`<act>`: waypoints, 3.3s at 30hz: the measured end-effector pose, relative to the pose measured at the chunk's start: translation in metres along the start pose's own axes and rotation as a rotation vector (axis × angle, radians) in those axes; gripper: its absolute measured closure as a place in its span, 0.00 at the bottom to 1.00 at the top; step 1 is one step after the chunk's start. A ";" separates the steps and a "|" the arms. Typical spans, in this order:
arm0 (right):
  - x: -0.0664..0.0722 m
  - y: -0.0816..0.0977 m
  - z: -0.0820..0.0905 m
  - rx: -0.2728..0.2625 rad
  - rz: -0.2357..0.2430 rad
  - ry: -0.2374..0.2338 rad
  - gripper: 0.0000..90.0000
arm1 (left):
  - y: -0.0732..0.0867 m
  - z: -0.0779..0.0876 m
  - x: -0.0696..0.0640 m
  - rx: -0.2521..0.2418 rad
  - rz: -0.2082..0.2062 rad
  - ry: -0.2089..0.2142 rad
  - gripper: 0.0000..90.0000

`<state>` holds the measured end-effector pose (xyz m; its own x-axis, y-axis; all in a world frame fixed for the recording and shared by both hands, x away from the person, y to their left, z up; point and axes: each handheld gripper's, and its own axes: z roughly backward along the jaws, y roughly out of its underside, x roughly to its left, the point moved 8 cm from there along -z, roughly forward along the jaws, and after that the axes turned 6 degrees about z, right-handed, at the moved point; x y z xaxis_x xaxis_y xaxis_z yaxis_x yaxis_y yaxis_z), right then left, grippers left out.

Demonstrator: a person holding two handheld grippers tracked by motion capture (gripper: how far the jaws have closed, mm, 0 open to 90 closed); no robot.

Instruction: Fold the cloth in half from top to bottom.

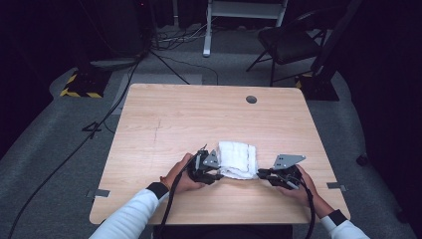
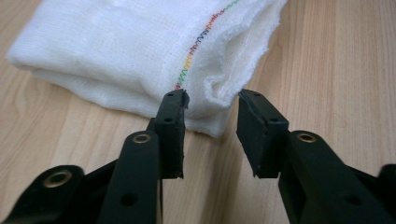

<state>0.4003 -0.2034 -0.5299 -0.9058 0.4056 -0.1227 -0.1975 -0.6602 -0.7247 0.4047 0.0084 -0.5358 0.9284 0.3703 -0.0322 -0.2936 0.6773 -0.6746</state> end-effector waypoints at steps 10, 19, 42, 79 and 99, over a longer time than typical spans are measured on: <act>-0.019 -0.022 0.015 -0.066 -0.014 0.105 0.73 | -0.021 0.018 0.022 -0.087 0.082 -0.095 0.38; -0.015 -0.020 -0.013 0.023 -0.003 0.065 0.62 | -0.023 -0.010 0.021 -0.010 0.047 -0.101 0.32; -0.020 -0.015 0.003 0.077 0.015 0.135 0.39 | -0.006 0.022 0.018 0.044 -0.016 -0.221 0.24; -0.037 0.079 0.093 0.081 -0.138 0.338 0.31 | 0.108 0.101 0.021 0.078 0.137 -0.382 0.20; -0.042 0.130 0.096 0.042 -0.317 0.335 0.29 | 0.163 0.120 0.047 -0.023 0.366 -0.321 0.22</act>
<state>0.3766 -0.3665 -0.5542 -0.6285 0.7689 -0.1174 -0.4660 -0.4930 -0.7347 0.3731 0.2124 -0.5589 0.6468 0.7614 -0.0431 -0.5790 0.4535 -0.6776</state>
